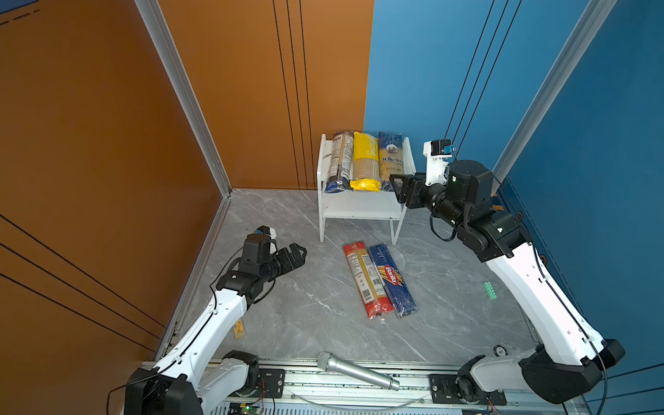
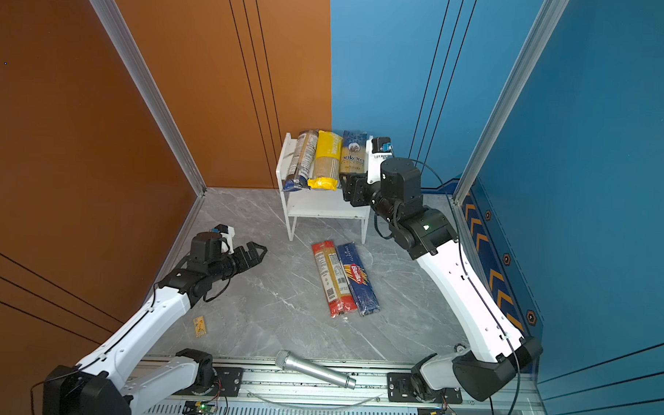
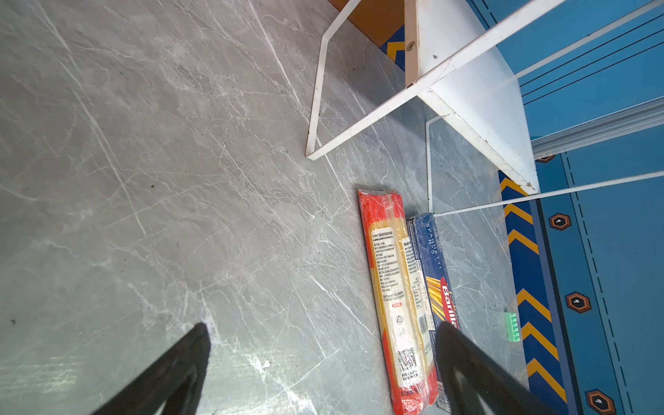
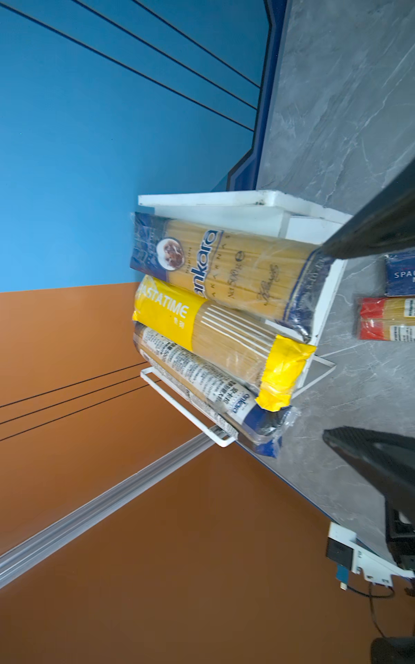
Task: Place and organize the pasta boxes and bags onto the shelf
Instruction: 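Open the right gripper and draw it back from the Ankara bag, then move the right gripper down over the red-ended bag and Barilla box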
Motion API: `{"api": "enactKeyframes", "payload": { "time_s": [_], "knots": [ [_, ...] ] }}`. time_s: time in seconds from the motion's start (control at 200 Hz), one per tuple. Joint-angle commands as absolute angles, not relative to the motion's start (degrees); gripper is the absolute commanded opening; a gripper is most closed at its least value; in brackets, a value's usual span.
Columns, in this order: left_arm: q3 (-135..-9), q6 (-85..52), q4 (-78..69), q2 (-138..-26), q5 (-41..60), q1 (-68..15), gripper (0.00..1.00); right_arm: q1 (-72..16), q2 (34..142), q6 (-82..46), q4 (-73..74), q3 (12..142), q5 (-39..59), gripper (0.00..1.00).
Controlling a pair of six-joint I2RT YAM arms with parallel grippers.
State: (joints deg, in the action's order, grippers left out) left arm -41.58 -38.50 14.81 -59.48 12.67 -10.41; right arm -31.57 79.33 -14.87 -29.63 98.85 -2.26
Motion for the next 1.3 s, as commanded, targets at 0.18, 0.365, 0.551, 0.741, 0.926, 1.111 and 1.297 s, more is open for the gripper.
{"api": "enactKeyframes", "payload": {
  "time_s": [0.18, 0.365, 0.551, 0.741, 0.926, 1.111, 1.297],
  "knots": [
    [-41.3, -38.7, 15.0, -60.7, 12.3, -11.1, 0.98, -35.2, 72.6, -13.1, -33.0, 85.1, 0.5, 0.73],
    [-41.3, -38.6, 14.9, -61.7, 11.8, -12.2, 0.98, -40.6, 68.6, -12.5, -33.0, 74.9, -3.2, 0.74],
    [-41.4, -38.8, 14.5, -62.8, 11.2, -13.9, 0.98, -47.2, 66.8, -15.5, -31.0, 65.4, -7.5, 0.74],
    [-40.8, -39.2, 14.5, -63.2, 10.3, -15.4, 0.98, -51.1, 67.4, -19.3, -31.1, 57.9, -14.4, 0.75],
    [-39.9, -39.6, 14.5, -63.7, 9.5, -17.0, 0.98, -52.9, 68.8, -24.3, -30.5, 51.5, -24.3, 0.75],
    [-38.9, -39.8, 14.4, -64.7, 9.2, -18.7, 0.98, -53.8, 70.7, -28.4, -30.3, 47.5, -32.3, 0.75],
    [-37.8, -40.5, 13.6, -64.6, 8.5, -19.7, 0.98, -54.2, 73.1, -30.4, -30.3, 45.1, -37.0, 0.74]
  ]
}}
